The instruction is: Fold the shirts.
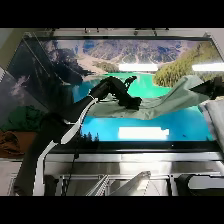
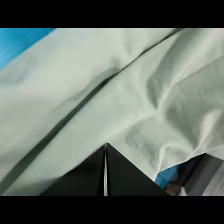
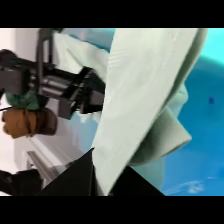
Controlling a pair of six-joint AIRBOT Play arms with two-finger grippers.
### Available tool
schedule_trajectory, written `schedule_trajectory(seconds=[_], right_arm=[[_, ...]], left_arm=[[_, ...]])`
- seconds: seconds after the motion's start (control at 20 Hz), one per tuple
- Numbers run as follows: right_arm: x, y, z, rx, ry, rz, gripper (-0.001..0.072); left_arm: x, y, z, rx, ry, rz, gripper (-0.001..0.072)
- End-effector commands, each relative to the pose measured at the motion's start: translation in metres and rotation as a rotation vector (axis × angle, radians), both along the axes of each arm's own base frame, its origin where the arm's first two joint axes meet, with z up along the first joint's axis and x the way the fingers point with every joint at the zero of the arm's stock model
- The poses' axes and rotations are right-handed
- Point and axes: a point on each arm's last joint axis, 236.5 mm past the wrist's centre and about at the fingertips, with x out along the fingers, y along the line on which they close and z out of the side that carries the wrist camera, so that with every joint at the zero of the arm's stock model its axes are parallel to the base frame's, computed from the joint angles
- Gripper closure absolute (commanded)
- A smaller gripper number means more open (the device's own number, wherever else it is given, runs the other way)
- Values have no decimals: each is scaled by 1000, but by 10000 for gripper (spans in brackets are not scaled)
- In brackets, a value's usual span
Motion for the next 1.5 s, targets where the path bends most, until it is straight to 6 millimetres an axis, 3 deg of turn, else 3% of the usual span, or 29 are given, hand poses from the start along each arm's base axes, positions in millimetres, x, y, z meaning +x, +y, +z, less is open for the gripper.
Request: schedule_trajectory(seconds=[0.0,0.05,0.15,0.35,0.45,0.6,0.65,0.7,0.75,0.8,0.85,0.95,1.05,1.15,1.3,1.35,1.45], right_arm=[[2,25,33,52,-50,22,695],[5,40,38,39,-56,35,695],[9,91,46,15,-81,106,695],[21,228,35,-44,-160,223,696],[28,296,17,-78,-205,219,696],[30,375,-34,-144,-223,190,694],[26,396,-54,-150,-202,184,616],[21,409,-69,-145,-174,184,293],[18,417,-80,-142,-150,184,144],[16,418,-82,-133,-135,188,161],[16,415,-77,-128,-141,198,229],[18,393,-53,-113,-181,234,248],[25,345,-33,-123,-152,232,247],[25,278,-28,-188,-60,196,247],[23,172,-55,-318,97,-14,242],[19,150,-70,-324,148,-76,236],[2,128,-107,-313,264,-128,62]], left_arm=[[-5,25,33,-10,48,-69,687],[-6,45,51,-8,54,-97,689],[-9,89,86,-6,72,-111,690],[-22,181,159,-22,49,-10,689],[-41,220,182,-30,23,94,689],[-92,253,185,-35,-19,199,689],[-111,261,179,-34,-26,234,689],[-126,267,172,-33,-35,269,689],[-140,273,164,-32,-43,306,689],[-152,279,158,-32,-46,333,689],[-162,284,153,-31,-44,353,689],[-177,292,149,-33,-38,382,689],[-185,299,152,-38,-60,410,688],[-191,306,158,-42,-97,437,688],[-196,311,166,-44,-137,456,688],[-196,311,167,-45,-146,456,688],[-195,310,168,-54,-141,458,688]])
